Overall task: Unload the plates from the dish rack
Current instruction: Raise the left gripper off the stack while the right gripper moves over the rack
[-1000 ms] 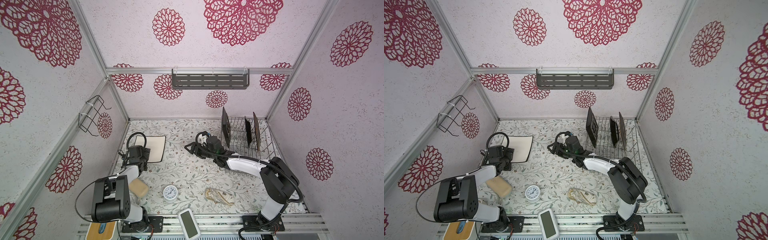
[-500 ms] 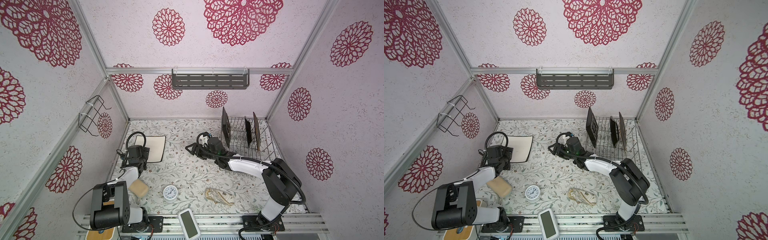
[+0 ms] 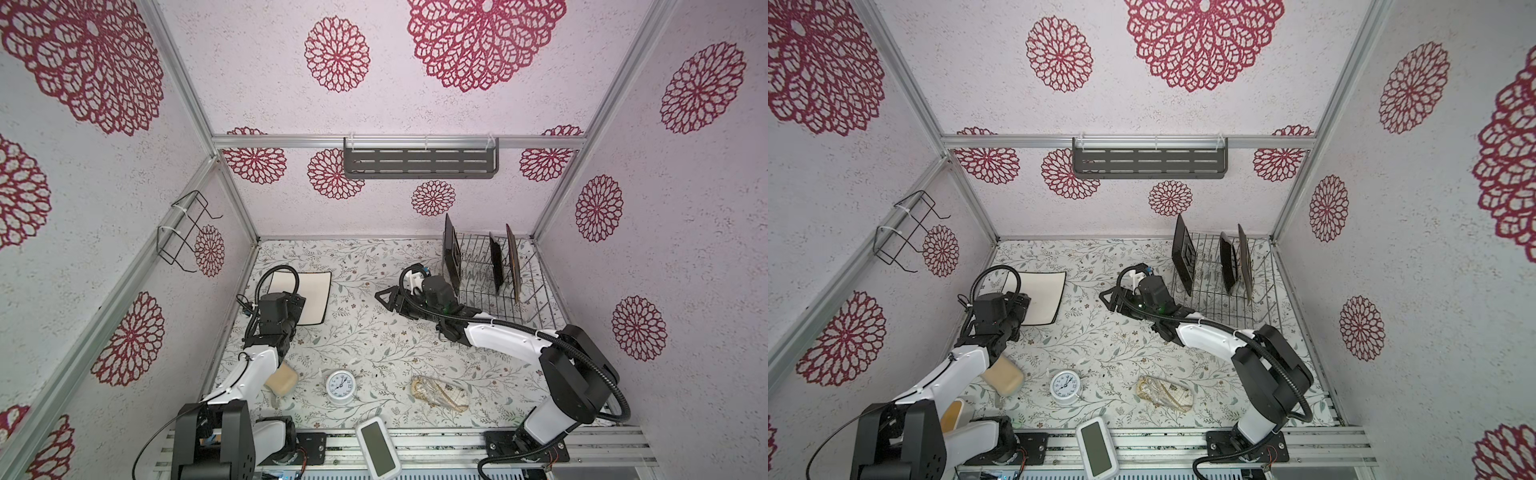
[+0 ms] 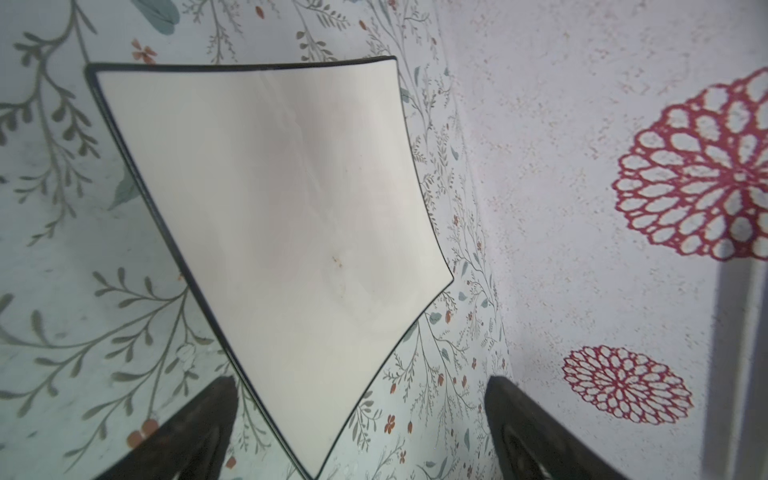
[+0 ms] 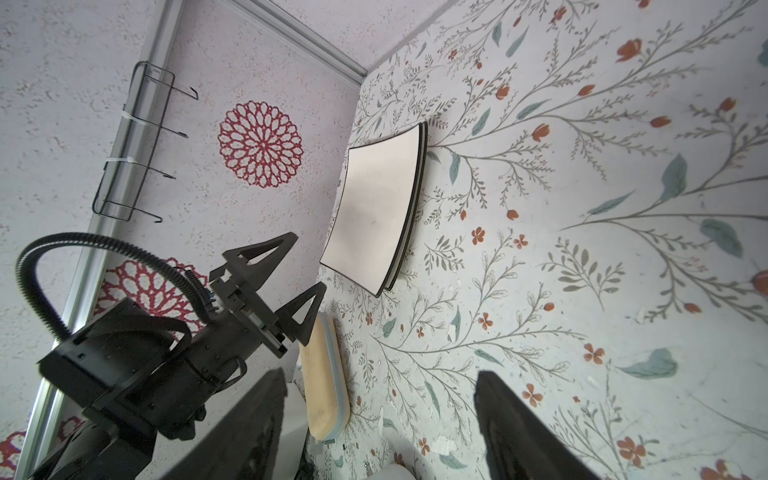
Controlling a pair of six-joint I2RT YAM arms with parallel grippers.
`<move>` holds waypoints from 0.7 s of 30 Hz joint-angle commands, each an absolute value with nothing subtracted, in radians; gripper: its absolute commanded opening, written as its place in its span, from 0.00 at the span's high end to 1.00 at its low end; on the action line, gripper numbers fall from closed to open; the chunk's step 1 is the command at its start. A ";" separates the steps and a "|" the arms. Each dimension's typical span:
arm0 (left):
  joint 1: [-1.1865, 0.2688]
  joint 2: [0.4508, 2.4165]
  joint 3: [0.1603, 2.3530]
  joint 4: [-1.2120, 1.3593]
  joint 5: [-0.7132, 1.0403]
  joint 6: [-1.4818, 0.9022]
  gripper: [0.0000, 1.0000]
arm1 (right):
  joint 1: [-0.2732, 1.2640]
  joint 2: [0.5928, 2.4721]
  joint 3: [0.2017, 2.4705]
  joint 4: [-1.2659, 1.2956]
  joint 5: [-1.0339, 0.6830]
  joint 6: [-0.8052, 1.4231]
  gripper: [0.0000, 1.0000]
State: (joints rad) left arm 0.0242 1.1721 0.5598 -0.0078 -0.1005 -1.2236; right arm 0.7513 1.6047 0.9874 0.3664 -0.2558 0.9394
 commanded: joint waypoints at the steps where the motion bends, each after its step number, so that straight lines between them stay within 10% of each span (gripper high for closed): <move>1: -0.006 1.118 0.582 -0.041 -0.154 -1.125 0.03 | 0.747 1.526 0.998 0.309 -0.177 0.844 0.25; 21: -0.241 1.213 0.705 0.033 -0.123 -0.925 0.03 | 0.697 1.295 1.097 -0.225 0.328 0.416 0.17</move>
State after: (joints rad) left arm -0.2218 1.1931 0.6823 -0.0071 -0.1223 -0.9596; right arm 0.7204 1.3445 1.0847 -0.1379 0.2005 0.4961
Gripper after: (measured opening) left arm 0.974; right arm 0.829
